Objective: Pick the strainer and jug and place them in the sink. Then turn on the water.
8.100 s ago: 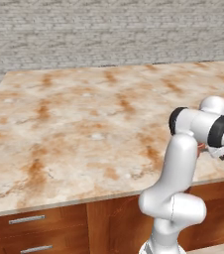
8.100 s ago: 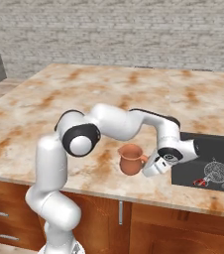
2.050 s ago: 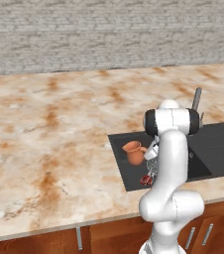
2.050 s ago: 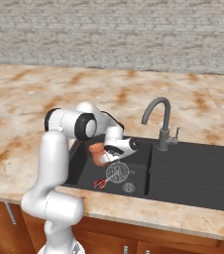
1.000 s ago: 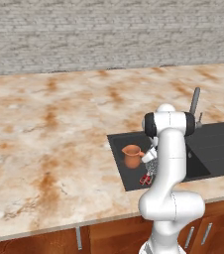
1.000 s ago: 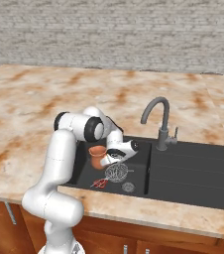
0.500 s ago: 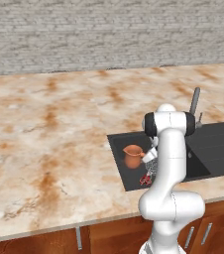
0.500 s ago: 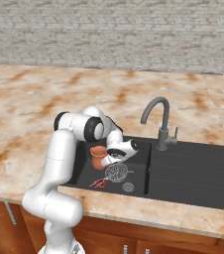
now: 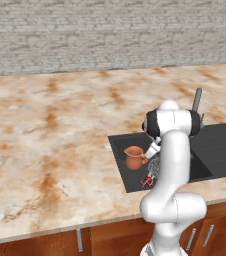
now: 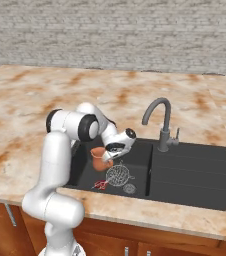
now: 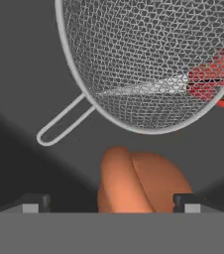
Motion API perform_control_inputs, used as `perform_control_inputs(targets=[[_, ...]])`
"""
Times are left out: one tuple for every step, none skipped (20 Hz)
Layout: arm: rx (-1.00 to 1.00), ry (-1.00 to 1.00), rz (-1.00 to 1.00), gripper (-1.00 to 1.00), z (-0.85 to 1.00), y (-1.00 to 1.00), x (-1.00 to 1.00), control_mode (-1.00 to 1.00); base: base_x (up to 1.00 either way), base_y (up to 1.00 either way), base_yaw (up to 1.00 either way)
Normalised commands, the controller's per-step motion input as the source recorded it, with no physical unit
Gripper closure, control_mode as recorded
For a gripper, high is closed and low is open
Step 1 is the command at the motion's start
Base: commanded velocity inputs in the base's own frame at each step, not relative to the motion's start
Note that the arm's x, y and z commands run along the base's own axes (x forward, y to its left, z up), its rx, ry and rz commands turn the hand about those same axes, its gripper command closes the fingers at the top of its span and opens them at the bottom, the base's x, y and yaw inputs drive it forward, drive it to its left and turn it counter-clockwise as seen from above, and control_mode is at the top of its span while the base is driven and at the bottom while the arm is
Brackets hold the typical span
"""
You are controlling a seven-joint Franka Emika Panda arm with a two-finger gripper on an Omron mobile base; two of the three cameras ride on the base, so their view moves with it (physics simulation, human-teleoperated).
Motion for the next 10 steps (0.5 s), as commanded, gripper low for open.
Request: perform_control_inputs(targets=[[-0.12,0.05,0.0,-1.0,0.61,0.0,-0.1,-1.0,0.0,0.0,0.0],[-0.1,0.05,0.0,-1.0,0.6,0.0,-0.22,-1.0,0.0,0.0,0.0],[-0.1,0.03,0.0,-1.0,0.55,0.0,-0.31,-1.0,0.0,0.0,0.0],[-0.1,0.02,-0.04,-1.0,0.5,0.0,-0.3,-1.0,0.0,0.0,0.0],[-0.11,0.0,-0.05,-1.0,0.48,0.0,-0.31,-1.0,0.0,0.0,0.0],[-0.1,0.0,-0.05,-1.0,0.49,0.0,-0.36,-1.0,0.0,0.0,0.0],[-0.09,0.0,-0.07,-1.0,0.51,0.0,-0.44,-1.0,0.0,0.0,0.0],[-0.09,0.01,-0.12,-1.0,0.46,0.0,-0.61,-1.0,0.0,0.0,0.0],[-0.09,0.13,-0.21,-1.0,0.26,0.0,-0.7,-1.0,0.0,0.0,0.0],[-0.17,0.19,-0.27,-1.0,0.04,0.0,-0.69,-1.0,0.0,0.0,0.0]])
